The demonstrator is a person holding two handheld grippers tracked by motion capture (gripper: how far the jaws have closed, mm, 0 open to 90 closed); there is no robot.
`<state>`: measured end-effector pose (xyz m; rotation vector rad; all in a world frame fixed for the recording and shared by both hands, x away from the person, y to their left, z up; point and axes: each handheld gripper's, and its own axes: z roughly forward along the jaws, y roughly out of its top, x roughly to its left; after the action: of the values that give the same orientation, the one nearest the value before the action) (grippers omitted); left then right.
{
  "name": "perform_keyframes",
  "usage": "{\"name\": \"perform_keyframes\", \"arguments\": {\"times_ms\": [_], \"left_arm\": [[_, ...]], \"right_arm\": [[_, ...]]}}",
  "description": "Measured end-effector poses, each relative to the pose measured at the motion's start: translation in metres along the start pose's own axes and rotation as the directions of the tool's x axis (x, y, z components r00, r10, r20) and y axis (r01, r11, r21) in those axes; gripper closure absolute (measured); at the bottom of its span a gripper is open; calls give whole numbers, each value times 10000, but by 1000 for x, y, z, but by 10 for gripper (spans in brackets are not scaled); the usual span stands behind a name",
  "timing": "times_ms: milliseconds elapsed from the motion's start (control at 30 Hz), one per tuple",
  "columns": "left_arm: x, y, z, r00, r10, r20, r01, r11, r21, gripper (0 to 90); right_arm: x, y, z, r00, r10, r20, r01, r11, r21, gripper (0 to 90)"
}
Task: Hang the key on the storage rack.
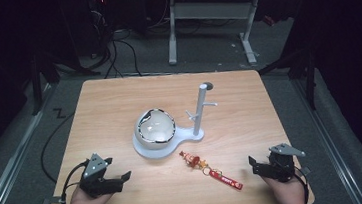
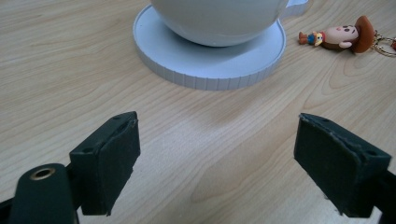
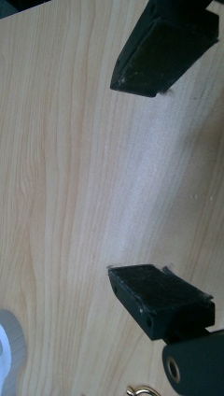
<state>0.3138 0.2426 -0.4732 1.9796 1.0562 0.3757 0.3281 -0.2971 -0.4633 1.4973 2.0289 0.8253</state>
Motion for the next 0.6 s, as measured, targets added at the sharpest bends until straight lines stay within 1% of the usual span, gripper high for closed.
{"name": "perform_keyframes", "arguments": {"times_ms": [100,133,200,267,300,433,467,500,533,600], "left_arm": [[0,3,4,10000,-17,77,17,10000,1,153],[0,5,8,9999,69,134,-70,10000,48,154],[-1,6,10,9998,108,152,-110,9999,79,154],[-1,7,11,9998,124,152,-125,9999,51,153],[-1,8,11,9998,122,133,-122,9999,21,153],[-1,8,10,9999,80,104,-80,10000,9,153],[-1,8,10,9999,71,93,-71,10000,2,152],[-1,8,10,9999,71,93,-71,10000,2,150],[-1,9,10,9999,63,100,-63,10000,11,147],[-1,8,10,10000,71,61,-71,10000,22,142]], "right_arm": [[2,-2,-3,9999,-118,-117,119,9999,48,118],[3,-3,-4,9996,-260,-95,261,9997,26,135],[4,-4,-5,9995,-314,-83,314,9995,35,143],[5,-4,-4,9982,-558,-220,561,9983,147,145],[6,-4,-4,9978,-602,-270,607,9980,184,145],[9,-3,-5,9965,-682,-480,688,9976,116,152],[10,-4,-6,9968,-621,-506,628,9980,123,151],[12,-3,-6,9959,-715,-549,722,9974,91,151],[14,-3,-7,9957,-680,-627,689,9976,116,152],[18,-1,-8,9940,-771,-771,778,9969,69,152]]}}
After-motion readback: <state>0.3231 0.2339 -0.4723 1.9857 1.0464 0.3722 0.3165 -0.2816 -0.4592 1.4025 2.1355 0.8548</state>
